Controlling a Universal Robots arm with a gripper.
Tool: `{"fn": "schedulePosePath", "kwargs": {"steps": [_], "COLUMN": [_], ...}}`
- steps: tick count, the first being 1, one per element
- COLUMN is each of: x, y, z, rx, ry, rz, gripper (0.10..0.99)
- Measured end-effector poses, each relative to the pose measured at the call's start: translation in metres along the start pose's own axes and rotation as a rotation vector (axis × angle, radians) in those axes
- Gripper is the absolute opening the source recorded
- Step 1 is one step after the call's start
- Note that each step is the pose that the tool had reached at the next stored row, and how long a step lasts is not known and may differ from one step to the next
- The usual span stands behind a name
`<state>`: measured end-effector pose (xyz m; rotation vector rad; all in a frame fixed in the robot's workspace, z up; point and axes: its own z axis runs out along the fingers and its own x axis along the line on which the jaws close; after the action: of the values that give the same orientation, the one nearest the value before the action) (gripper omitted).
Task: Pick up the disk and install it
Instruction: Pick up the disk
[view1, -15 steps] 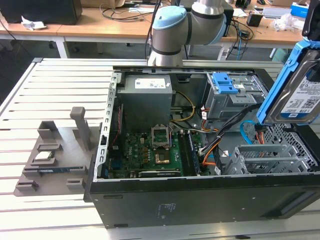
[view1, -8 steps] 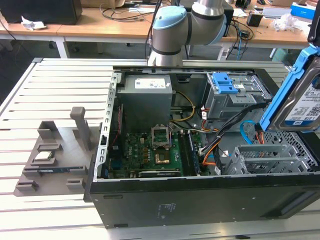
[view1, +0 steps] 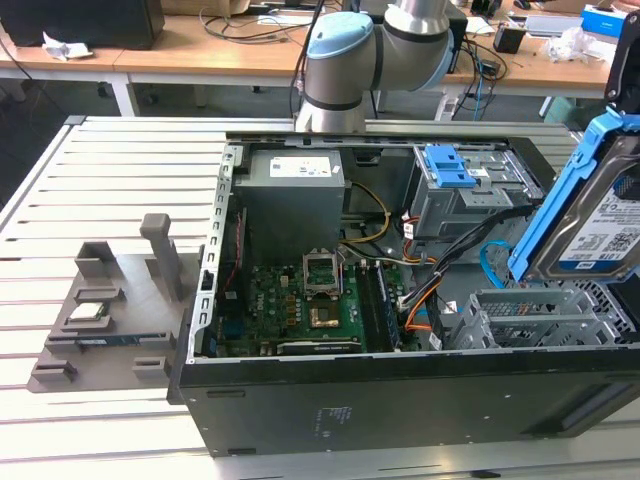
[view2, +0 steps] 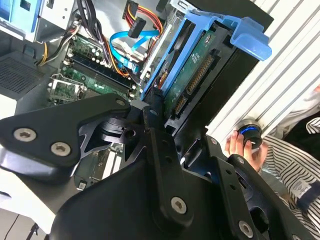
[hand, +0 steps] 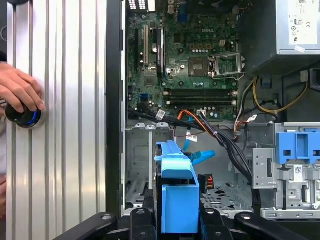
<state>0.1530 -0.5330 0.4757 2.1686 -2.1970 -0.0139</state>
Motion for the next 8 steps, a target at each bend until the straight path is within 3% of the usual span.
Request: {"fn": "schedulePosePath", "kwargs": {"steps": [6,8], "x": [0.0051,0.0050], "y": [0.0094,0.0092], "z": [0.0084,0.0127], "rx": [0.000,-0.001], "ry": [0.0002,-0.0020], "rz": [0.002,0.044], "gripper": [0.361,0.361]}}
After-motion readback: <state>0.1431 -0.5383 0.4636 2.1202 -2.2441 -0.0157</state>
